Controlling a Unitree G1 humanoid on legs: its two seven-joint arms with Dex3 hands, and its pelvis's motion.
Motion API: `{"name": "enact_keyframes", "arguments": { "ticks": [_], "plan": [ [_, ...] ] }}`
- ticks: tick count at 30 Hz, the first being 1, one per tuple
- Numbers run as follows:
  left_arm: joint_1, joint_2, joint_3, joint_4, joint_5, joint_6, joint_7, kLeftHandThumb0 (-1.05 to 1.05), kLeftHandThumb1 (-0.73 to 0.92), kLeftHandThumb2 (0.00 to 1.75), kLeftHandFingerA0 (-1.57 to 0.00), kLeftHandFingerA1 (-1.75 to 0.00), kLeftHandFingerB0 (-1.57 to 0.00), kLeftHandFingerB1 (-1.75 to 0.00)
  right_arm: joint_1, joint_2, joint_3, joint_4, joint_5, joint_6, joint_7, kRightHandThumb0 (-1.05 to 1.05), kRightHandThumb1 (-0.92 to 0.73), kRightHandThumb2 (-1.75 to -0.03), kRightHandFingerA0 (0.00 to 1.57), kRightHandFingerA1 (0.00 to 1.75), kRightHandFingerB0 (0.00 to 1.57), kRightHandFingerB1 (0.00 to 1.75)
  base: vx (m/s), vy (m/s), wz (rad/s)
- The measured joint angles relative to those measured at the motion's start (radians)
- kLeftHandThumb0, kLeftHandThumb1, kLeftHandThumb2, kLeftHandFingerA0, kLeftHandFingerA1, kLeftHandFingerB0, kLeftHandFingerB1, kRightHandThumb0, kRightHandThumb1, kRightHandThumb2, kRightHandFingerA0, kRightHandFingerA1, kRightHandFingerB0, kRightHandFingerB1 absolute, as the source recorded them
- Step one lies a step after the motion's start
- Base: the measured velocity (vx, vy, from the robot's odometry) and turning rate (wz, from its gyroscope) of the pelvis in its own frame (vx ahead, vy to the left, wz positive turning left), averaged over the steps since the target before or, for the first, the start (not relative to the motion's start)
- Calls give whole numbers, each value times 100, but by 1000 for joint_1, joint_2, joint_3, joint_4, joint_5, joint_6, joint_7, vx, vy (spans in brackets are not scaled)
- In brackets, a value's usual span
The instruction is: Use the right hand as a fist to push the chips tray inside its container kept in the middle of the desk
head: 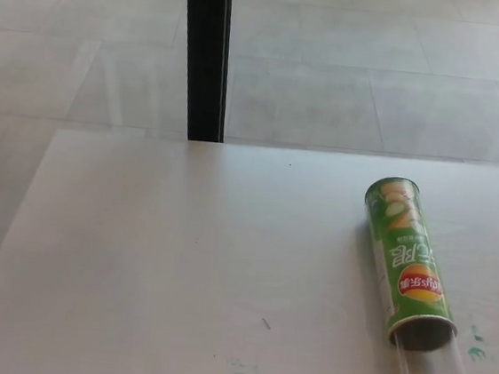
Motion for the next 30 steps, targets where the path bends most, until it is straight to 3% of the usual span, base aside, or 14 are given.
{"name": "enact_keyframes", "arguments": {
  "ticks": [2, 3, 7, 9, 15, 18, 19, 22, 23, 26, 27, 28, 29, 30],
  "plan": [
    [-6, 1, 12, 9, -13, 4, -12, -41, 34, 151, -40, -94, -24, -82, 0, -5, -14, -17, 18, -24, 4, -62, -80, -64, 77, 64, 45, 39, 0, 0, 0],
    [-9, 2, 15, 13, -19, 8, -20, -40, 34, 151, -40, -95, -20, -79, -3, -8, -23, -30, 28, -38, 5, -61, -63, -98, 75, 74, 40, 55, 0, 0, 0],
    [-13, 4, 15, 21, -29, 8, -36, -30, 21, 172, -41, -129, -28, -108, -26, -14, -52, -80, 59, -71, 4, -57, -82, -64, 76, 64, 40, 39, 0, 0, 0],
    [-13, 4, 15, 21, -34, 8, -40, -41, 34, 149, -42, -95, -21, -78, -38, -17, -75, -143, 76, -80, 4, -55, -78, -63, 80, 63, 46, 40, 0, 0, 0],
    [-6, 5, 6, 23, -43, 8, -49, -30, 20, 174, -41, -106, -23, -87, -73, -20, -134, -343, 145, -95, 20, -53, -80, -64, 80, 58, 48, 40, 0, 0, 0],
    [-5, 4, 5, 23, -43, 8, -52, -41, 29, 147, -41, -93, -17, -76, -67, -16, -132, -449, 155, -93, 27, -51, -81, -64, 80, 55, 48, 40, 0, 0, 0],
    [-5, 4, 4, 23, -43, 8, -52, -34, 18, 174, -41, -106, -25, -89, -64, -14, -131, -486, 158, -93, 30, -55, -82, -65, 79, 54, 46, 41, 0, 0, 0],
    [-5, 4, 4, 23, -43, 8, -52, -34, 19, 172, -42, -105, -23, -86, -49, -3, -121, -592, 166, -91, 34, -60, -83, -65, 80, 53, 49, 41, 0, 0, 0],
    [-5, 4, 3, 23, -43, 8, -52, -40, 30, 144, -39, -90, -16, -73, -43, 1, -117, -623, 166, -90, 35, -62, -84, -65, 78, 54, 48, 41, 0, 0, 0],
    [-5, 4, 3, 23, -43, 8, -52, -31, 22, 174, -39, -104, -22, -86, -21, 20, -98, -725, 169, -86, 37, -60, -84, -65, 75, 59, 41, 42, 0, 0, 0],
    [-5, 4, 3, 23, -43, 8, -52, -19, 54, 132, -47, -85, -31, -75, -16, 24, -91, -751, 170, -85, 39, -60, -83, -65, 75, 59, 43, 42, 0, 0, 0],
    [-6, 4, 3, 23, -43, 8, -52, -19, 54, 132, -47, -85, -31, -75, -5, 29, -76, -796, 173, -83, 42, -60, -83, -65, 75, 59, 43, 42, 0, 0, 0],
    [-6, 4, 3, 23, -43, 8, -52, -31, 22, 173, -40, -103, -20, -83, 3, 33, -67, -825, 174, -82, 44, -62, -83, -65, 74, 59, 47, 40, 0, 0, 0],
    [-6, 4, 3, 23, -43, 8, -52, -31, 22, 173, -40, -103, -20, -83, 9, 37, -60, -846, 176, -82, 46, -62, -83, -65, 74, 59, 47, 40, 0, 0, 0]
  ]
}}
